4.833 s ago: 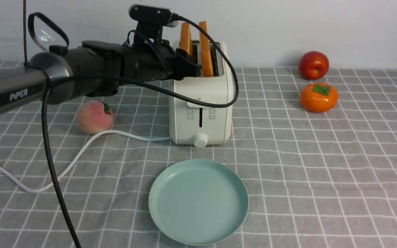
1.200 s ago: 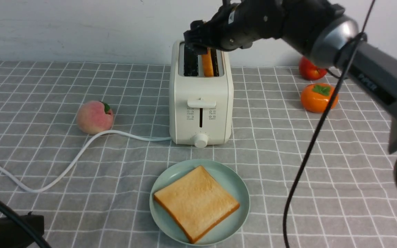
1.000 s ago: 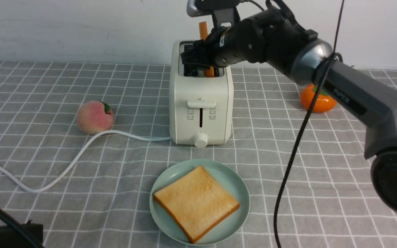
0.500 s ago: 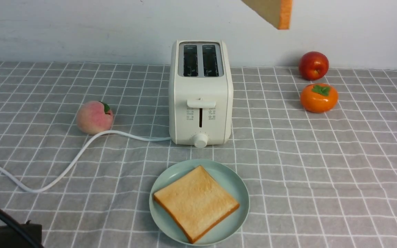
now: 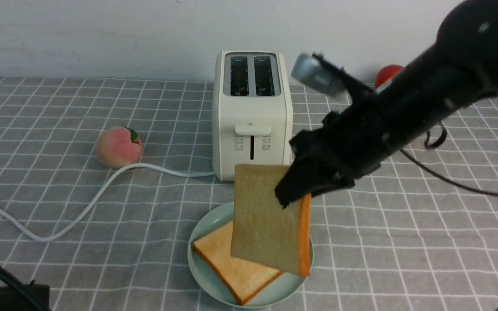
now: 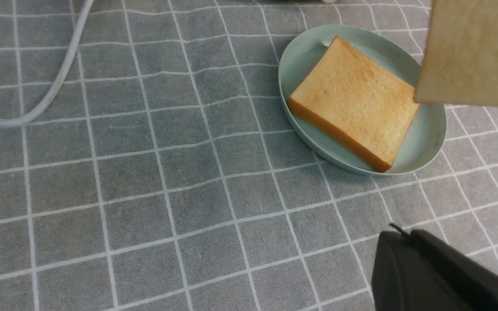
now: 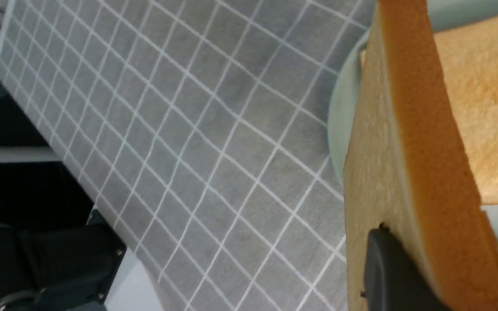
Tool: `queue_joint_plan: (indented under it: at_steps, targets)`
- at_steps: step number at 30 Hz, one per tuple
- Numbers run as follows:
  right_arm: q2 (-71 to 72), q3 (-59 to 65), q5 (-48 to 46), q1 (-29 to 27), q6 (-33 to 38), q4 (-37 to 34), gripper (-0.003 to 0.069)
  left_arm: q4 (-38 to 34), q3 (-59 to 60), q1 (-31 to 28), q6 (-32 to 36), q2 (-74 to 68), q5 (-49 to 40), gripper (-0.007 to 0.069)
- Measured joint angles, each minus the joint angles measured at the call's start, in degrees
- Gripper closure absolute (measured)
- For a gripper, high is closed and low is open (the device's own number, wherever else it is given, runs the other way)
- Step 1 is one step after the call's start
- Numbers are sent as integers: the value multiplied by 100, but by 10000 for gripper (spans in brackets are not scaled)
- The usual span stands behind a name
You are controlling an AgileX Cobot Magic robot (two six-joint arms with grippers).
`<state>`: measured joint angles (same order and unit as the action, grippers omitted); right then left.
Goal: Take toasted bread from bread machine on grey coffee table place on plate.
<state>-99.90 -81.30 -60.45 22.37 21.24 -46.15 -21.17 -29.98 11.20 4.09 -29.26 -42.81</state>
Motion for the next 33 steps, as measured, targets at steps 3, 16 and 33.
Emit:
queue_joint_plan:
  at_steps: [3,16,33]
  targets:
    - [-417,163,402,-11,213,-425,540,0,0,0,0,0,0,638]
    - [-1057,168,719,-28,556,-273,216,1,7,0,0,0,-43,638]
    - [1617,-1070,-626,-32,-2218,4270,349,6,24,0,0,0,-47,638]
